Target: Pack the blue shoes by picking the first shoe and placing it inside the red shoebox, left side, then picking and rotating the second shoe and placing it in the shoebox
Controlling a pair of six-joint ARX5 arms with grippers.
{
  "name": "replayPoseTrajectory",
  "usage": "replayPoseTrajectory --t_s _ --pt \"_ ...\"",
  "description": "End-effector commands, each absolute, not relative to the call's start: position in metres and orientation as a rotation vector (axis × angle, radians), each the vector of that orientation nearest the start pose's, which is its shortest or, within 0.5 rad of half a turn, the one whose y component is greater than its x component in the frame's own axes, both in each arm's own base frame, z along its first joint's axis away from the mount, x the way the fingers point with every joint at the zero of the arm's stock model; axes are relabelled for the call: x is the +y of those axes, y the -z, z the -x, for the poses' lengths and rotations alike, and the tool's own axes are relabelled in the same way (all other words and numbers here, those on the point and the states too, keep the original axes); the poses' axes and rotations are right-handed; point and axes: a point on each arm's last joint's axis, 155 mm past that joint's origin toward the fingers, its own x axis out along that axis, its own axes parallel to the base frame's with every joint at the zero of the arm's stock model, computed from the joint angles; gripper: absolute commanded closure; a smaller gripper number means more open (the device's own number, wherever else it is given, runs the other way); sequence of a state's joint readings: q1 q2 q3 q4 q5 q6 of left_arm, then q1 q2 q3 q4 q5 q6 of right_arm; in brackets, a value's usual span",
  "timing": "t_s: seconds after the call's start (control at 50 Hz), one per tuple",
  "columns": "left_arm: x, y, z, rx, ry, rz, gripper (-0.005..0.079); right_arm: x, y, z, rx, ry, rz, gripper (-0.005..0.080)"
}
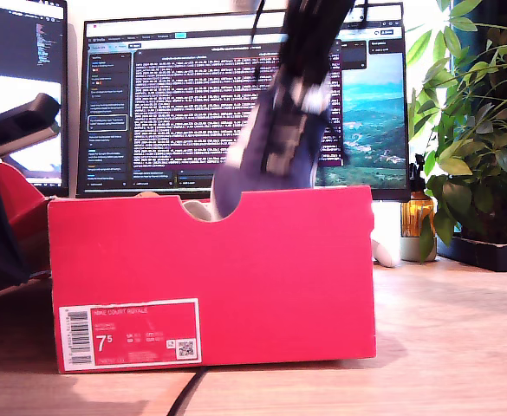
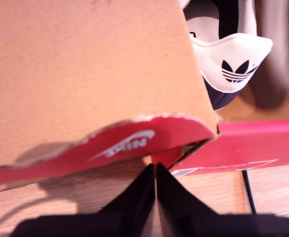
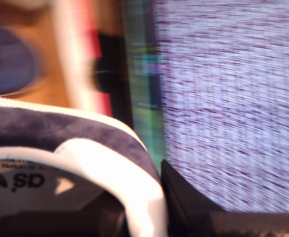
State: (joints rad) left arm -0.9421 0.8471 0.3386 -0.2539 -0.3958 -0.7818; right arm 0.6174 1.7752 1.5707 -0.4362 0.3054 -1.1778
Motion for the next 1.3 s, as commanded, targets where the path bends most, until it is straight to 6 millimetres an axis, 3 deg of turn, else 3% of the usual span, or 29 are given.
replayPoseTrajectory --t_s 0.0,0.32,0.62,0.7,0.88,1.08,1.28 --pt "-0.171 -0.074 -0.212 0.743 0.251 0.262 0.0762 0.262 -0.245 -0.454 0.302 -0.612 1.413 0.0764" --pt "-0.171 -0.074 -0.212 0.743 0.251 0.262 0.0762 0.26 -0.189 -0.447 0.451 -0.71 1.467 0.0764" --pt "-0.171 -0.074 -0.212 0.743 0.251 0.262 0.0762 0.278 -0.166 -0.446 0.464 -0.758 1.413 0.0763" --pt "-0.171 -0.074 -0.212 0.743 0.251 0.262 0.0762 0.281 -0.159 -0.446 0.47 -0.767 1.418 0.072" --pt "-0.171 -0.074 -0.212 0.743 0.251 0.262 0.0762 0.286 -0.153 -0.447 0.469 -0.774 1.42 0.0531" --pt "-0.171 -0.074 -0.212 0.743 0.251 0.262 0.0762 0.284 -0.16 -0.454 0.47 -0.706 1.374 0.0524" --pt "-0.171 -0.074 -0.212 0.743 0.251 0.263 0.0762 0.266 -0.169 -0.461 0.53 -0.552 1.314 0.056"
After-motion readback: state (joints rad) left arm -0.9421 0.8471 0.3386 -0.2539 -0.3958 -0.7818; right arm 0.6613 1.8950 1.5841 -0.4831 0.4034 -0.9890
